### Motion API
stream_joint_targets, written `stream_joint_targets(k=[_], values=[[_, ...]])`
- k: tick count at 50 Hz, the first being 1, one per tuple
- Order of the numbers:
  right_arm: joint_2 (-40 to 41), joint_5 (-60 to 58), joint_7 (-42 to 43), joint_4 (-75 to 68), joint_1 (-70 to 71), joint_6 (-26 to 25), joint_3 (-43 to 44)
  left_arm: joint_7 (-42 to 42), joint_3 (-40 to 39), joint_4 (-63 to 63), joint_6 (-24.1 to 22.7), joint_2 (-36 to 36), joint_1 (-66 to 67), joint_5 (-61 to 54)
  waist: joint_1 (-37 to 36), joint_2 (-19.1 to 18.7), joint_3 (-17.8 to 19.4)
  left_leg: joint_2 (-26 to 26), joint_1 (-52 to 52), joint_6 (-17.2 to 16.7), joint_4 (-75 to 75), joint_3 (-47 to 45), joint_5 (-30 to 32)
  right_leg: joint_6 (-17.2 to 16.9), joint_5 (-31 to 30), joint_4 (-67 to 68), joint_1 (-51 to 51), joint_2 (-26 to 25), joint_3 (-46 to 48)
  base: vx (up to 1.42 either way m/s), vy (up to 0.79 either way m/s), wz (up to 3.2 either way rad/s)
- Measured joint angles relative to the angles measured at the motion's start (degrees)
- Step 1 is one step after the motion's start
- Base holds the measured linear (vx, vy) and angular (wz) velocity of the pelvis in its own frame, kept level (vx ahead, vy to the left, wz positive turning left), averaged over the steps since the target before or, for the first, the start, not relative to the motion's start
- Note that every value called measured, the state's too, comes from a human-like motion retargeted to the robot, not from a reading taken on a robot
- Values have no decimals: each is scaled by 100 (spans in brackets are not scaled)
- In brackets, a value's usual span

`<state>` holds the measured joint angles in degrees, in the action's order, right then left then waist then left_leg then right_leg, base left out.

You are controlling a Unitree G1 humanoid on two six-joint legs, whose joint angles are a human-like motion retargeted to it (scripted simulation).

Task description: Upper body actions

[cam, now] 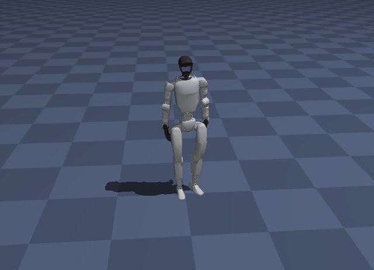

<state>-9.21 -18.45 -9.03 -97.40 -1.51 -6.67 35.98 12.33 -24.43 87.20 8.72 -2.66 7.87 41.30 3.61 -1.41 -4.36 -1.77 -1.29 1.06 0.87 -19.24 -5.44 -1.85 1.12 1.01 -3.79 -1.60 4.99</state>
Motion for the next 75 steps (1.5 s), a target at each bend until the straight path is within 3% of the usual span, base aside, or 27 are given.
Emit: stream_joint_targets(k=[5, 8, 10, 13, 18, 23, 28, 32, 34, 36, 39, 42, 45, 50, 52, 54, 56, 59, 62, 70, 75], values=[[-864, 836, -447, 259, 566, -514, 1402, -148, -213, -89, -61, 42, -15, -141, -213, 170, -27, -42, -3, 53, -35, -45, 24, -7, 6, -5, 11, 3, -55, 1, -1, -7], [-1773, 860, -242, 724, 1078, -686, 2264, 13, -278, -63, -108, -53, -42, -261, -545, 282, -60, -35, -42, 79, -46, -289, 69, -6, -11, -9, 4, -21, -295, 4, -6, -51], [-2635, 971, -76, 1112, 1531, -809, 2595, 160, -218, -51, -86, -183, -50, -313, -547, 361, -111, -46, -106, 82, -6, -204, 84, -10, 22, -22, 20, 23, -206, 3, -9, 64], [-3751, 914, 409, 1894, 2355, -925, 2416, 225, -109, -66, -64, -357, -76, -325, -176, 432, -198, -88, -196, 42, 67, 252, 67, -25, 124, -35, 44, 144, 247, -2, -13, 124], [-5061, -368, 1071, 3916, 3862, -923, 721, 36, -40, 10, 40, -504, -118, -359, -181, 484, -284, -75, -266, 30, 83, 237, 66, -23, 143, -39, -3, 152, 245, -4, -9, -3], [-5885, -1972, 2205, 6996, 5342, -939, -1575, 22, 104, -44, 202, -556, -102, -20, -111, 449, -244, -33, -165, 14, 41, 91, 52, -3, 110, -35, 12, 94, 124, -1, -4, -24], [-6425, -2676, 3076, 9848, 6658, -192, -3456, -152, 345, -90, 198, -655, -73, 373, -102, 505, -197, 5, -33, -10, 0, -26, 32, 37, 90, -25, 58, 30, -3, -2, -6, -21], [-6603, -3292, 4208, 10872, 8455, 580, -5632, -246, 181, 12, 247, -685, -126, 259, -86, 569, -169, 24, 79, -25, -26, -107, 12, 71, 78, -12, 107, -23, -151, -1, -4, -19], [-6709, -3809, 4450, 11058, 9123, 586, -6363, -206, 85, 20, 266, -701, -149, 211, -62, 594, -145, 34, 104, -24, -28, -108, 5, 78, 81, -6, 124, -43, -185, 0, -3, -1], [-6860, -4253, 4822, 11001, 9557, 278, -6745, -170, 42, 13, 265, -673, -171, 186, -40, 581, -143, 47, 97, -20, -32, -88, 2, 80, 93, -5, 124, -57, -173, 0, 0, 0], [-6932, -3927, 5709, 9983, 9479, 15, -6448, -193, 36, 15, 242, -484, -198, 222, -17, 439, -194, 58, 33, -9, -38, -49, 7, 73, 123, -6, 91, -60, -124, 2, 1, 13], [-6636, -3048, 5781, 8111, 8537, 104, -5048, -192, -54, 56, 275, -402, -187, 273, 98, 392, -332, 51, -91, -8, -4, 68, 8, 59, 164, -12, 41, -19, -14, 3, 3, 30], [-6474, -2323, 4861, 6502, 7649, -178, -3519, -145, -172, 88, 339, -448, -174, 262, 156, 450, -418, 57, -179, -11, 34, 136, 21, 43, 198, -28, 37, 17, 74, 3, 3, 25], [-6607, -1105, 1264, 4001, 6213, -1468, -735, -35, -276, 79, 344, -524, -252, 224, 161, 531, -487, 42, -389, -7, 106, 337, 42, 16, 265, -42, -31, 82, 270, 0, -2, 29], [-6433, 73, 807, 3436, 5954, -1734, 90, -39, -352, 71, 308, -496, -242, 125, 275, 493, -513, 36, -460, 1, 117, 380, 38, 13, 272, -44, -86, 82, 307, -9, 4, 11], [-6145, 1650, 1069, 3202, 5794, -1436, 703, -26, -395, 78, 255, -461, -213, 28, 463, 421, -564, 27, -530, 4, 116, 406, 33, 13, 269, -50, -163, 79, 348, -10, 8, 4], [-5732, 2963, 1963, 3407, 5708, -676, 1023, 13, -360, 93, 203, -456, -203, 8, 568, 349, -596, 35, -585, 3, 115, 360, 26, 11, 250, -52, -242, 66, 318, -11, 12, -26], [-5193, 2930, 3857, 4166, 5740, 518, 861, 123, -244, 116, 174, -482, -246, 169, 580, 271, -595, 32, -598, 10, 101, 215, 7, 8, 208, -51, -325, 51, 206, -10, 13, -45], [-5046, 1945, 4818, 5198, 5795, 666, 180, 111, -160, 94, 225, -488, -299, 265, 541, 245, -560, 2, -540, 17, 67, 109, 2, 10, 183, -39, -341, 55, 99, -4, 9, -29], [-5318, -729, 4917, 8356, 6638, 626, -2544, 111, -151, -22, 122, -389, -363, -113, 445, 237, -414, -63, -225, 37, -56, -187, -25, 40, 101, 15, -284, 17, -214, 1, 4, -33], [-6016, -3202, 4571, 10021, 7701, 188, -4545, 188, -160, -46, 60, -384, -425, -244, 325, 287, -338, -47, -67, 29, -110, -356, -44, 49, 49, 47, -259, -34, -370, -2, -2, -30]])
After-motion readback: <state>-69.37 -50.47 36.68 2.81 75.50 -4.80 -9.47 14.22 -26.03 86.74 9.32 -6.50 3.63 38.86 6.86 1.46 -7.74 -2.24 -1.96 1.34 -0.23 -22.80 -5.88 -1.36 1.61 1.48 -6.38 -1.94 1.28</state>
